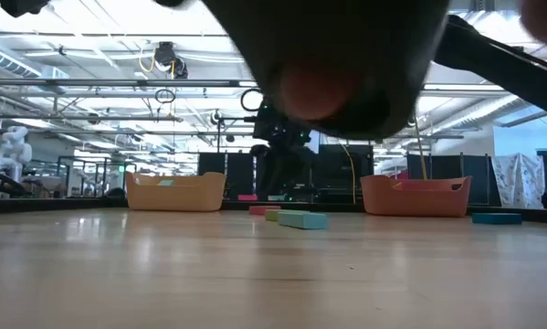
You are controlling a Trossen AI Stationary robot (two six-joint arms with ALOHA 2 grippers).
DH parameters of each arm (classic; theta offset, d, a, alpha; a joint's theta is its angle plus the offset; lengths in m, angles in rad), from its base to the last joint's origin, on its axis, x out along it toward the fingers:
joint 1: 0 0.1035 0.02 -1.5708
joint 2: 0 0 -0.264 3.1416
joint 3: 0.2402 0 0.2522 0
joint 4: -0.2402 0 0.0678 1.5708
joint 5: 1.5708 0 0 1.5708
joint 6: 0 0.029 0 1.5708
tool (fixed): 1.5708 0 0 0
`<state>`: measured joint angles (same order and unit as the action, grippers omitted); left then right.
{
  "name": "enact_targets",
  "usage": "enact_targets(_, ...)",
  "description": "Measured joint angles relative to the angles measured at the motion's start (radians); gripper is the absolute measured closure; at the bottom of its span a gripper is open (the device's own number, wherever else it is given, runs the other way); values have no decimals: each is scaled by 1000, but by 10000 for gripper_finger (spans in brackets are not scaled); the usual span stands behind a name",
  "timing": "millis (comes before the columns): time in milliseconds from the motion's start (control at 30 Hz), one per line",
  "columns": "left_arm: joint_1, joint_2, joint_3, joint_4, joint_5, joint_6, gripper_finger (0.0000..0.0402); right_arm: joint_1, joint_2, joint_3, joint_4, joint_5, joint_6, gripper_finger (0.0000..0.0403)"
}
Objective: Sort blocks by size
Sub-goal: Put the large orange block into the blue bin, then put the large green block into the blue bin
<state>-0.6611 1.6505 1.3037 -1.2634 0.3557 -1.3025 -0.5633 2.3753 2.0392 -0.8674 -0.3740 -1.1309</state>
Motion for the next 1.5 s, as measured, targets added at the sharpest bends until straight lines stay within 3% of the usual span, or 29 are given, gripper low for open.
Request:
enact_targets(233,11,0,0,-1,0,0,173,42,15,0,-22,58,-101,242)
enact_targets(533,52,0,0,-2,33,36,173,15,21,0,-26,99,-116,268)
enact_targets(667,70,0,0,-2,33,54,173,-4,25,0,-51,111,-107,304)
enact_targets(833,79,0,0,-2,34,63,173,-18,25,0,-108,136,-105,383)
enact_targets(933,79,0,0,-2,34,91,173,-29,24,0,-127,130,-106,397)
enact_targets(1067,87,0,0,-2,16,115,173,-56,11,-1,-94,12,-46,402)
enact_targets(1267,93,1,51,-1,-112,168,173,-123,-32,0,-79,-232,117,402)
enact_targets(1400,107,1,117,-10,-285,248,173,-184,-35,0,-116,-428,219,403)
enact_targets(1500,124,0,147,-8,-480,318,173,-211,-36,-9,-178,-463,237,403)
